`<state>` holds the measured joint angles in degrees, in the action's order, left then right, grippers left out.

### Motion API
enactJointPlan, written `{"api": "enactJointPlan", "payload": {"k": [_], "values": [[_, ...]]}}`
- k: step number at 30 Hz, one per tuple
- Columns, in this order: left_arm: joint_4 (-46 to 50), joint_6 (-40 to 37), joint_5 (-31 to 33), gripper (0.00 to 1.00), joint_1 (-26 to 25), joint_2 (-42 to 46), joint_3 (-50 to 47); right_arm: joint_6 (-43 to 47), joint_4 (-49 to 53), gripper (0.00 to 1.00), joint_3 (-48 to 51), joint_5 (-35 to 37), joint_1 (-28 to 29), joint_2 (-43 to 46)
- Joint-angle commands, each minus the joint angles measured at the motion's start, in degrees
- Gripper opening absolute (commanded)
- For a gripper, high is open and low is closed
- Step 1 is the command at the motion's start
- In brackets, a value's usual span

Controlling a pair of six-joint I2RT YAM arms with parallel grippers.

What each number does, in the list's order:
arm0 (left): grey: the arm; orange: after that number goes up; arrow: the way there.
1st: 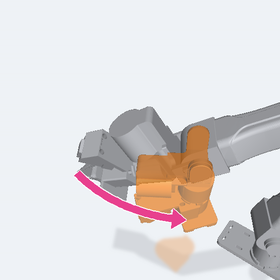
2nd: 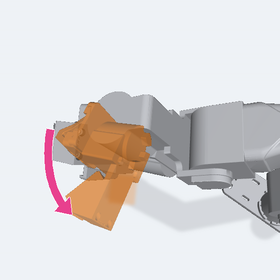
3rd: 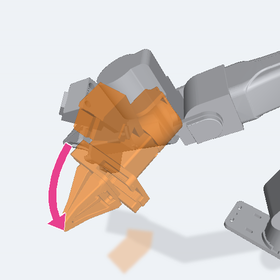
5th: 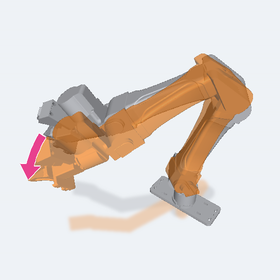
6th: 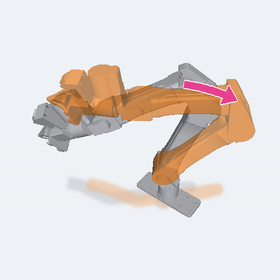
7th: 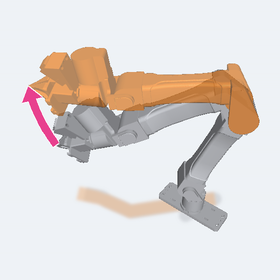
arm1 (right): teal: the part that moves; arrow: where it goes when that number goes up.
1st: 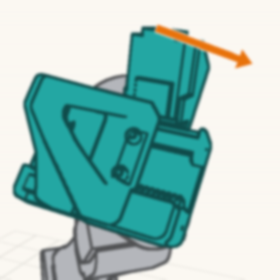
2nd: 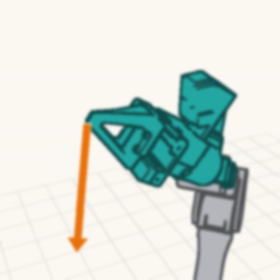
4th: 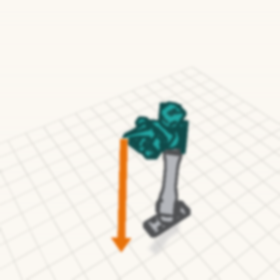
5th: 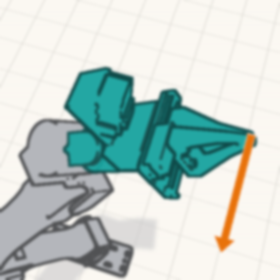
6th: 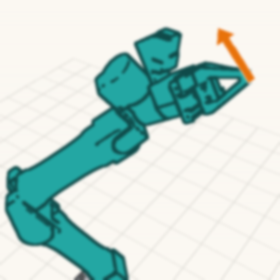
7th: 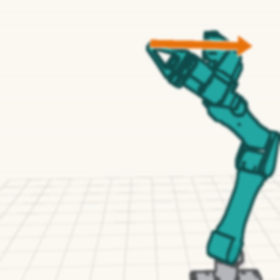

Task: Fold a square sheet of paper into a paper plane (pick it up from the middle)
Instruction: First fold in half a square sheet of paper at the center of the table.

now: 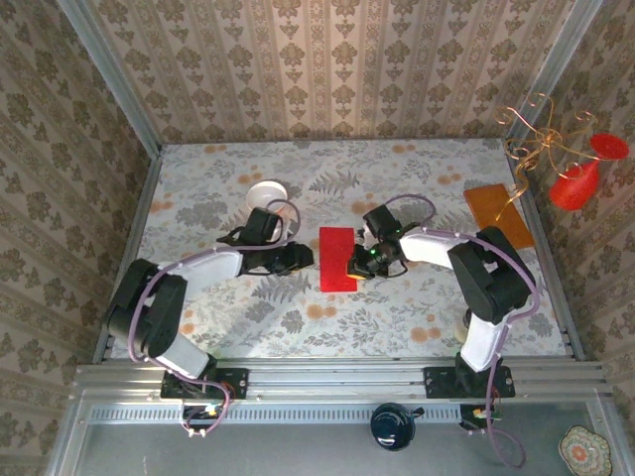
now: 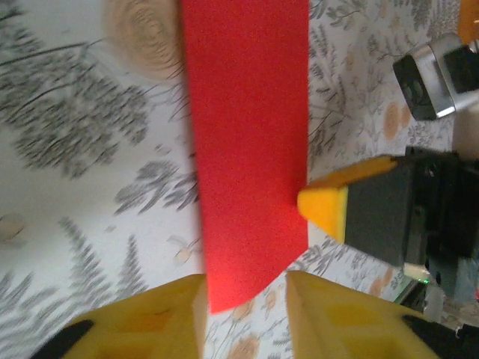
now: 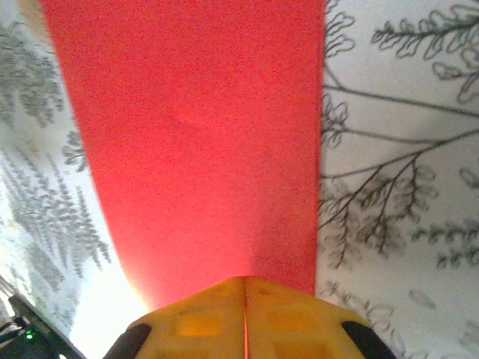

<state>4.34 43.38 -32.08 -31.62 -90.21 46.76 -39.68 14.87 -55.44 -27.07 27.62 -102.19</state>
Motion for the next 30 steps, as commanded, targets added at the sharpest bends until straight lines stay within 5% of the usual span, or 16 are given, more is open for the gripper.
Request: {"api": "enactJointPlan", "payload": {"k": [1, 9, 16, 30], "values": [[-4.47, 2.77, -1.67, 0.39, -1.03, -2.89, 3.07, -3.7, -4.65, 0.16, 1.35, -0.65, -0.15, 5.2], [-6.36, 4.32, -3.94, 0.38, -3.16, -10.14, 7.11, -11.15, -12.11, 0.24, 7.46, 2.72, -1.2, 9.12], [-6.19, 5.06, -4.4, 0.19, -3.71, -12.17, 6.73, -10.21, -13.5, 0.14, 5.43, -1.73, -1.16, 3.67], [-6.2, 5.27, -5.66, 0.13, -6.95, -12.05, -0.71, -5.03, -6.87, 0.1, 0.7, 1.51, -0.99, -5.8]]}}
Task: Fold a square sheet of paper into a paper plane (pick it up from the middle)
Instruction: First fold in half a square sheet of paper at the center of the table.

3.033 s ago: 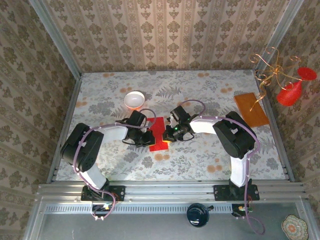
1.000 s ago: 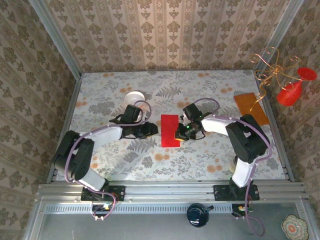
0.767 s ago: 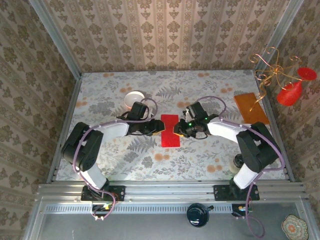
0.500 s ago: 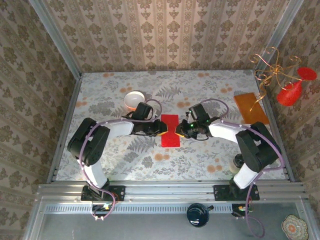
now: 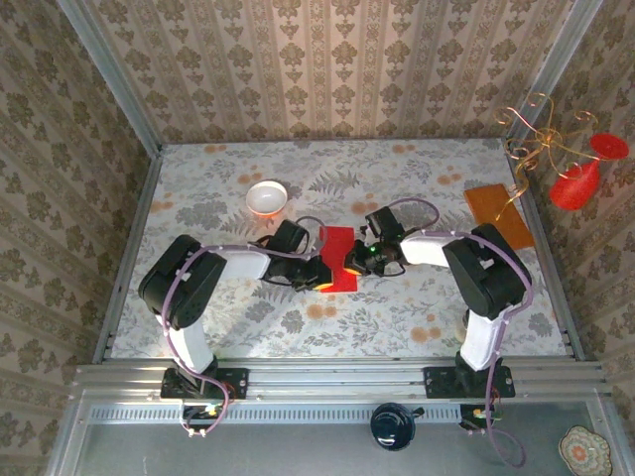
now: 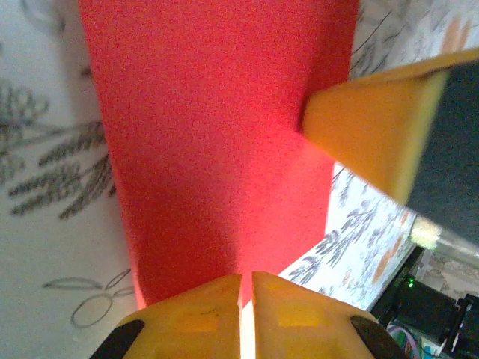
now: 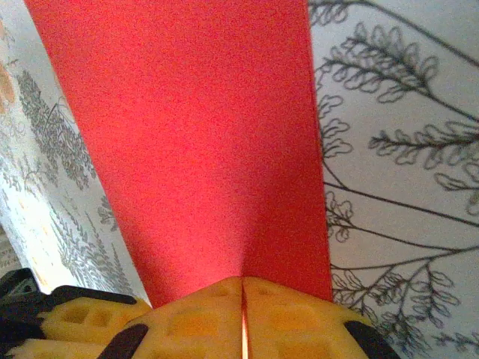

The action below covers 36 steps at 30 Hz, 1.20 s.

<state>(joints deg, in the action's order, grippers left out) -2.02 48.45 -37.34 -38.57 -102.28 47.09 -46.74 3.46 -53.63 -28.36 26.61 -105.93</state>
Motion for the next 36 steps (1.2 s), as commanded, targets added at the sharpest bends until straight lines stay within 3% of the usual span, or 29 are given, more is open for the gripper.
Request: {"api": "enactJointPlan", "payload": {"k": [1, 9, 16, 19, 23, 28, 33, 36], "values": [[0.35, 0.24, 0.09, 0.13, 0.03, 0.14, -1.53, 2.36, 5.47, 0.1, -1.33, 3.55, 0.02, -2.46], [5.6, -1.95, 4.48, 0.14, -1.02, 4.5, -6.08, 3.06, 11.92, 0.08, -2.81, 9.28, 0.02, -6.86], [6.26, -0.29, 7.01, 0.16, -0.62, 14.04, -11.64, 3.56, 7.65, 0.1, -2.32, 4.1, 0.02, -3.2], [6.52, -0.32, 8.17, 0.2, 0.99, 18.68, -9.62, 3.54, 6.38, 0.16, -3.53, 1.47, 0.02, 1.83], [3.26, 0.04, 8.52, 0.33, 4.66, 20.16, -5.86, 2.28, 4.18, 0.26, -3.77, 3.05, -0.06, 9.21], [-4.64, 1.22, 5.93, 0.42, 6.75, 16.56, -1.98, -1.06, 1.58, 0.42, 0.6, 9.55, -1.27, 16.35], [-1.84, -1.98, 5.44, 0.49, 6.57, 11.29, 3.93, -1.41, 2.49, 0.58, 5.21, 14.6, -3.35, 21.9], [-1.23, -1.96, 5.14, 0.51, 6.46, 8.24, 5.83, -1.88, 2.24, 0.6, 7.6, 14.11, -4.62, 23.58]]}}
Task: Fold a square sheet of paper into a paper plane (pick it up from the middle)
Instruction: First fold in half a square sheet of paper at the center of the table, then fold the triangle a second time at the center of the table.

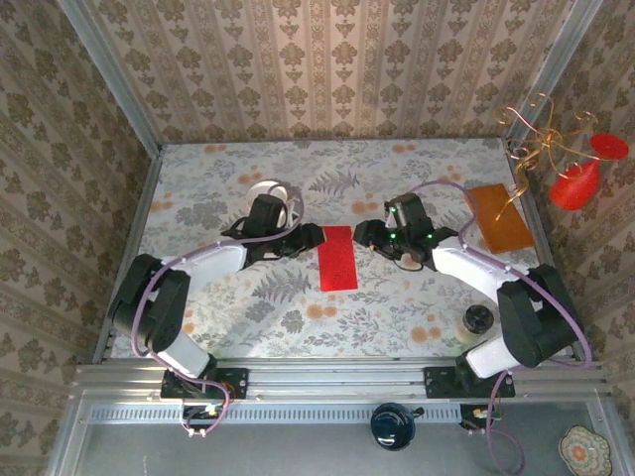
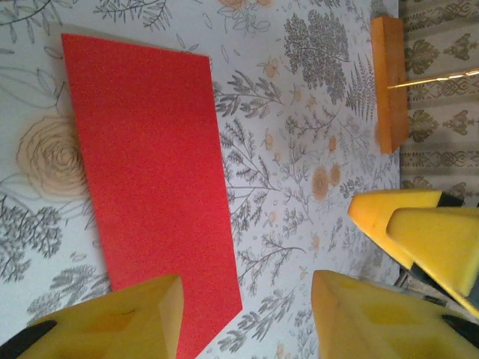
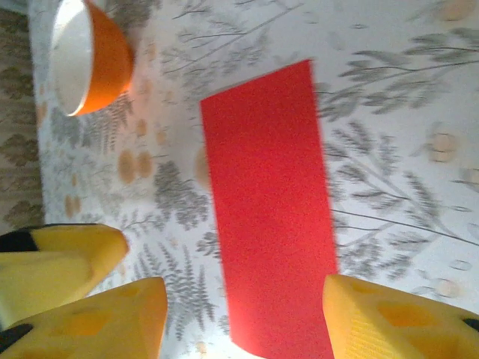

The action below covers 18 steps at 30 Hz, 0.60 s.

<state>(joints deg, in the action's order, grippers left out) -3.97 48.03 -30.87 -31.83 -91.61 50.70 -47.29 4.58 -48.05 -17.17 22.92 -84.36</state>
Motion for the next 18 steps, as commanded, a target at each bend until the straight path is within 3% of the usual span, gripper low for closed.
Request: {"api": "enactJointPlan", "payload": {"k": [1, 7, 12, 18], "values": [[1.28, -1.61, -1.7, 0.51, -0.25, -3.61, 3.03, -1.8, 0.39, 0.61, 3.11, 2.28, -1.11, 2.57], [4.78, -1.43, -4.76, 0.44, -0.25, -11.72, 8.84, -2.75, 0.43, 0.62, 6.21, -1.17, -1.58, 3.13], [4.67, 0.1, -5.55, 0.38, -0.51, -14.53, 9.59, -4.75, -3.35, 0.56, 7.51, -7.97, -1.15, -0.96], [5.73, 0.71, -5.6, 0.33, -0.77, -16.41, 9.35, -5.92, -6.42, 0.52, 7.86, -11.01, 0.93, -5.46]]}}
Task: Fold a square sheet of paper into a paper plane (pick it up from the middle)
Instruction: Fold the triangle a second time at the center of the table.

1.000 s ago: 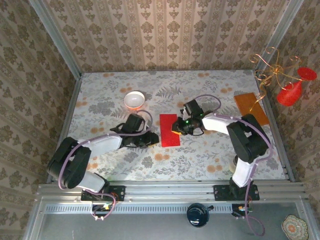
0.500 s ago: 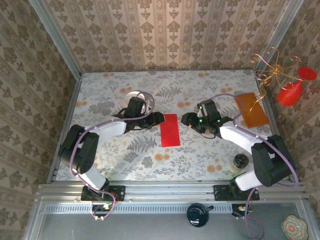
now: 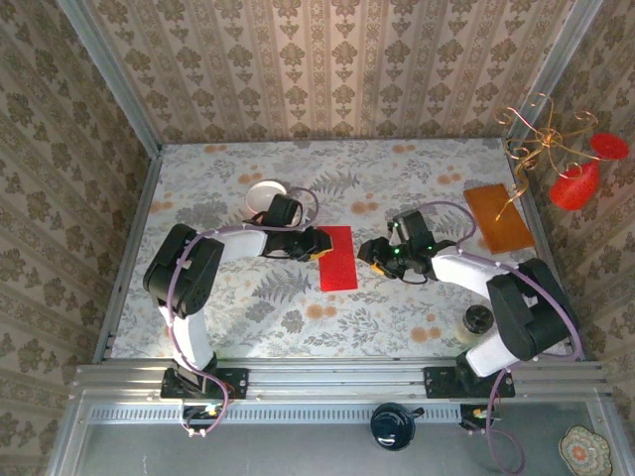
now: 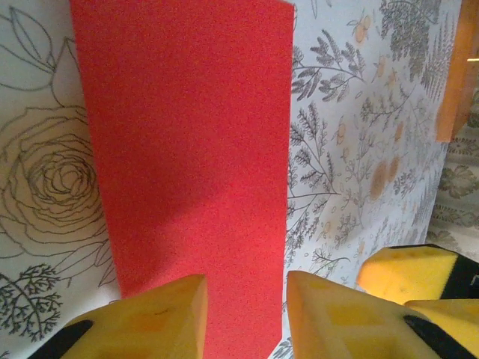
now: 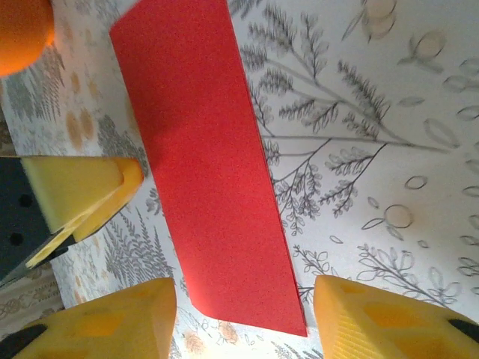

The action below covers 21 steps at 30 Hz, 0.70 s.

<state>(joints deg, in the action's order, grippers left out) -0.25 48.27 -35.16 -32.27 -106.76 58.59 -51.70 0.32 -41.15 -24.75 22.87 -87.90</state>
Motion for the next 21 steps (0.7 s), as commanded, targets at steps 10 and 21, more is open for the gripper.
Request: {"api": "enactJointPlan", "payload": {"k": [10, 21], "values": [[4.91, 0.87, -0.17, 0.31, -0.25, -3.93, 1.68, -1.51, -2.66, 0.46, 2.12, -5.0, 3.3, -3.83], [5.48, 1.04, 0.09, 0.31, 0.01, -4.42, 1.04, -0.92, -1.86, 0.42, 1.95, -7.06, 4.45, -5.33]]}}
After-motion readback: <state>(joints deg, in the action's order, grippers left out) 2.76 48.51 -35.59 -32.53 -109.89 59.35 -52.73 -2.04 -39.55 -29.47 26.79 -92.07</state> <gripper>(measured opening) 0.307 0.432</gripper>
